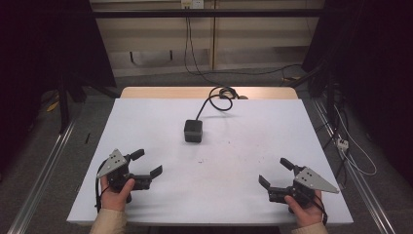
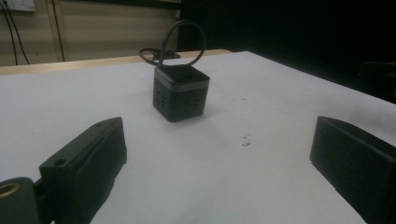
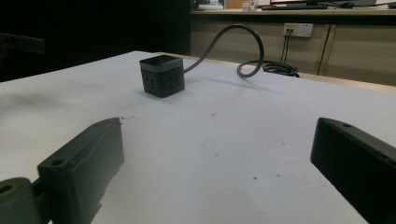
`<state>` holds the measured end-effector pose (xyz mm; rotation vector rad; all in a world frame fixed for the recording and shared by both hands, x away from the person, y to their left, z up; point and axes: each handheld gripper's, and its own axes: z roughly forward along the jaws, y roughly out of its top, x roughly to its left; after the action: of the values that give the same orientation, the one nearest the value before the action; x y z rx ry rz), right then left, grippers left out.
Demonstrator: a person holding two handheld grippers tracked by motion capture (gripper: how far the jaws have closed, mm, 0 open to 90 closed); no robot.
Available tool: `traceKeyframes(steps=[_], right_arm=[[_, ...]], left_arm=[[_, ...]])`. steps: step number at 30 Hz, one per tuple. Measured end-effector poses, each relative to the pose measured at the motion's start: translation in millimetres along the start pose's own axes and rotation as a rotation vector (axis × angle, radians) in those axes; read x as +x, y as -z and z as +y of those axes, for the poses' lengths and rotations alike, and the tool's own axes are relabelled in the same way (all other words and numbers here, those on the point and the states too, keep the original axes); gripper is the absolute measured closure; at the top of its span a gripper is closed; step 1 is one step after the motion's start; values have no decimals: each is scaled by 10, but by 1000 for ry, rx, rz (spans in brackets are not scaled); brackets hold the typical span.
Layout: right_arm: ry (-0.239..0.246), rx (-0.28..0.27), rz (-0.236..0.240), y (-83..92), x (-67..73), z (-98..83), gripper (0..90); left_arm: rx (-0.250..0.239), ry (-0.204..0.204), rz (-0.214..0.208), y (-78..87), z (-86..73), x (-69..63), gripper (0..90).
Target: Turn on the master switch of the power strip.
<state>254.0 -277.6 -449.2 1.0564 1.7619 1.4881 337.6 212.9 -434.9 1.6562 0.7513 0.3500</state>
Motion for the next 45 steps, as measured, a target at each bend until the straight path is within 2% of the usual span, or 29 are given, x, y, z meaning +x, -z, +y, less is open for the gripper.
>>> traceKeyframes(steps=[4, 13, 18, 25, 38, 45], right_arm=[[5, -1, -1, 10, -1, 3, 22], [6, 0, -7, 16, -8, 5, 22], [4, -2, -5, 16, -4, 6, 22], [7, -3, -4, 16, -3, 9, 22], [3, -8, 4, -9, 13, 20, 22], [-2, -11, -2, 1, -4, 18, 22]], left_arm=[[1, -11, 0, -30, 8, -17, 35], [-11, -3, -5, -126, 44, -59, 35], [-7, -23, 1, -193, 66, -93, 42], [12, -22, -15, -272, 76, -136, 42], [10, -35, -23, -400, 137, -185, 42], [11, -41, -35, -521, 196, -225, 41]])
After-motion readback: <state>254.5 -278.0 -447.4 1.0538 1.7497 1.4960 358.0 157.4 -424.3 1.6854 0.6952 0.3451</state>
